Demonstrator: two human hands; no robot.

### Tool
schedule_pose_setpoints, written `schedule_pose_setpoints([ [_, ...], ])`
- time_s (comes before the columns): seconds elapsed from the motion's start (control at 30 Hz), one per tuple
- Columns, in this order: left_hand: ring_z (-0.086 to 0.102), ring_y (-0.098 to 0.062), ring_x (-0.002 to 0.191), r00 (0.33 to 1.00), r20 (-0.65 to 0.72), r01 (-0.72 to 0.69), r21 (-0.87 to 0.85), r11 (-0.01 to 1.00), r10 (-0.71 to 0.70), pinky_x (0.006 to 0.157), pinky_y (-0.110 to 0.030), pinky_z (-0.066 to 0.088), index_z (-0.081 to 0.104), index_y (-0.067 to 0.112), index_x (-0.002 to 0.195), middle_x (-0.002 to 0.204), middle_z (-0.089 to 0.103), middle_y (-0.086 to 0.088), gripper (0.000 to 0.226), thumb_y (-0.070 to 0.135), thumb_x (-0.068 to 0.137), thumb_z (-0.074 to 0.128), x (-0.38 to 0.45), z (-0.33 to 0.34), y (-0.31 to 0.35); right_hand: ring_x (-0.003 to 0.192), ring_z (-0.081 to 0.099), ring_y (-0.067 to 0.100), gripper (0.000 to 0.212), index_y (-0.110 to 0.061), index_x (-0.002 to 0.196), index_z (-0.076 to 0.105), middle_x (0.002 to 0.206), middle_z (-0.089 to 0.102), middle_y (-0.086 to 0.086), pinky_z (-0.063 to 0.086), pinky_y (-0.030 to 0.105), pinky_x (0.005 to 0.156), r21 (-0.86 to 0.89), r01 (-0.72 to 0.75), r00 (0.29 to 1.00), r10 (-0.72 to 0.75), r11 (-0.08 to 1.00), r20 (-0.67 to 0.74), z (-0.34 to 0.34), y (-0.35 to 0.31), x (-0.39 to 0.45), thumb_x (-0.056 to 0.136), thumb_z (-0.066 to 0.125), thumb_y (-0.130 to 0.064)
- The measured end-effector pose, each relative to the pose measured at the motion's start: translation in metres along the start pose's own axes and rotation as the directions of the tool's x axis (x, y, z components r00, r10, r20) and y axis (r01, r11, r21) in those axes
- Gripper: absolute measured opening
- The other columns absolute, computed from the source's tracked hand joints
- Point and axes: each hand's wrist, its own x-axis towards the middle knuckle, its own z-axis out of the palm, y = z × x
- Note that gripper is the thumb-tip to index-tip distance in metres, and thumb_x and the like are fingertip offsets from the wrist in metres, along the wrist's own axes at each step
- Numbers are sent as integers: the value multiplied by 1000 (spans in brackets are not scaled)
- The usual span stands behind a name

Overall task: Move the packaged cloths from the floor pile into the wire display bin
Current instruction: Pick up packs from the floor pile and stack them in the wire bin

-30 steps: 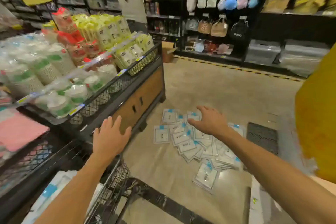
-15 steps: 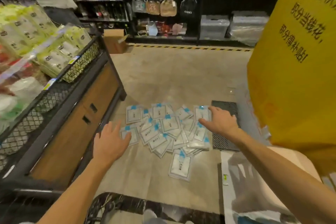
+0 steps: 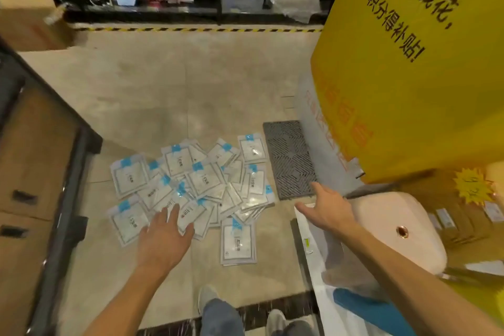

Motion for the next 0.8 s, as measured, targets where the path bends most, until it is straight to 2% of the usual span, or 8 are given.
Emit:
schedule_pose_setpoints([
  [0.23, 21, -21, 155, 990, 136, 28, 31, 999, -32, 123, -43, 23, 11, 26, 164, 170, 19, -3, 75, 62, 101, 31, 89, 120, 1, 134, 51, 35, 77, -23, 152, 37, 150, 52, 6, 45, 48, 106, -38, -69, 991, 72, 997, 110, 98, -4, 106, 92, 53, -68],
  [0.5, 16, -22, 157, 970, 232, 60, 31, 998, -66, 125, -43, 18, 8, 25, 164, 171, 11, -3, 75, 62, 101, 26, 202, 350, -4, 140, 45, 38, 92, -17, 158, 32, 155, 48, 13, 43, 52, 110, 10, -137, 973, 132, 991, 189, 304, 23, 289, 88, 59, -71],
  [0.57, 26, -26, 154, 964, 259, 49, 41, 998, -58, 122, -48, 27, 19, 20, 163, 169, 22, -8, 75, 61, 100, 26, 231, 412, -3, 140, 44, 39, 95, -15, 158, 33, 155, 47, 14, 43, 54, 110, -2, -131, 973, 129, 991, 190, 361, 31, 331, 88, 58, -74],
  [0.67, 57, -36, 129, 974, 227, -2, 0, 1000, 2, 97, -56, 50, 52, 8, 146, 144, 58, -17, 82, 64, 89, 32, 270, 507, 0, 139, 45, 40, 94, -17, 156, 33, 154, 47, 13, 43, 56, 109, 7, -106, 975, 102, 994, 198, 444, 41, 388, 87, 56, -77],
  [0.8, 53, -31, 126, 980, 195, 58, -86, 995, -40, 92, -50, 46, 48, 11, 141, 138, 57, -7, 93, 76, 79, 27, 313, 604, 7, 123, 56, 40, 95, -15, 143, 39, 136, 58, 14, 49, 58, 101, 105, -141, 973, 119, 984, 198, 532, 47, 457, 80, 55, -84],
])
